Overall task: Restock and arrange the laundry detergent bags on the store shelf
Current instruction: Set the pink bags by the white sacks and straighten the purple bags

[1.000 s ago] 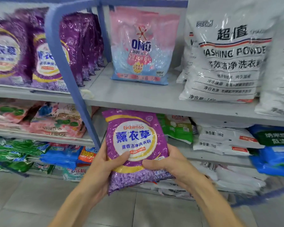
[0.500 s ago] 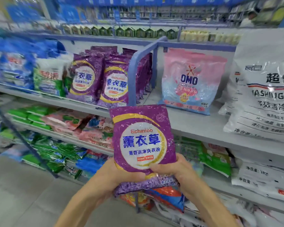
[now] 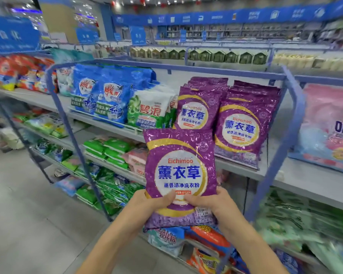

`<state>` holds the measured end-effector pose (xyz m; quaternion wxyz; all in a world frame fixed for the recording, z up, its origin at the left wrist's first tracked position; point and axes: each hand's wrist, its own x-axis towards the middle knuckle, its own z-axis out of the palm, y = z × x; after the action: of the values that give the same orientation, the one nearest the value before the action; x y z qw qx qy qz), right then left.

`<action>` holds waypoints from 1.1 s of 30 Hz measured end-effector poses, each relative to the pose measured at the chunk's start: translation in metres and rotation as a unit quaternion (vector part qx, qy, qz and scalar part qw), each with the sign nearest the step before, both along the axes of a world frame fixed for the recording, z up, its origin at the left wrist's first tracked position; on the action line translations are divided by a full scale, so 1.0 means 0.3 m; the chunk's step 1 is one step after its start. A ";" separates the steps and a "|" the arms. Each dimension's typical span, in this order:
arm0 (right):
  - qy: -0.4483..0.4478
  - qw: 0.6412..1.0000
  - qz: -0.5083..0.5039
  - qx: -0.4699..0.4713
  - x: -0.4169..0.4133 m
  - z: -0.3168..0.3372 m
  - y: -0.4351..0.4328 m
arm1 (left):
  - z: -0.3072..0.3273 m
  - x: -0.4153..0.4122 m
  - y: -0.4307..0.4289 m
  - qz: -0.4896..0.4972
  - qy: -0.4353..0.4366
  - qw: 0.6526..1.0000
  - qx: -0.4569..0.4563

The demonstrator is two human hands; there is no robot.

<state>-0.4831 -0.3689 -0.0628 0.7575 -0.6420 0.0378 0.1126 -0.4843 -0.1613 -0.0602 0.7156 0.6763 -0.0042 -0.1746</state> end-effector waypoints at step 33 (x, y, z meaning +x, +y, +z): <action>-0.137 0.929 -0.146 -0.310 0.654 0.085 -0.049 | 0.088 1.004 -0.018 -0.177 -0.201 0.959 0.093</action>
<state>-0.2868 -0.3837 -0.0374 0.5266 -0.8414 0.0598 -0.1057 -0.1830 -0.1667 -0.0338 0.5915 0.7497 -0.2509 -0.1584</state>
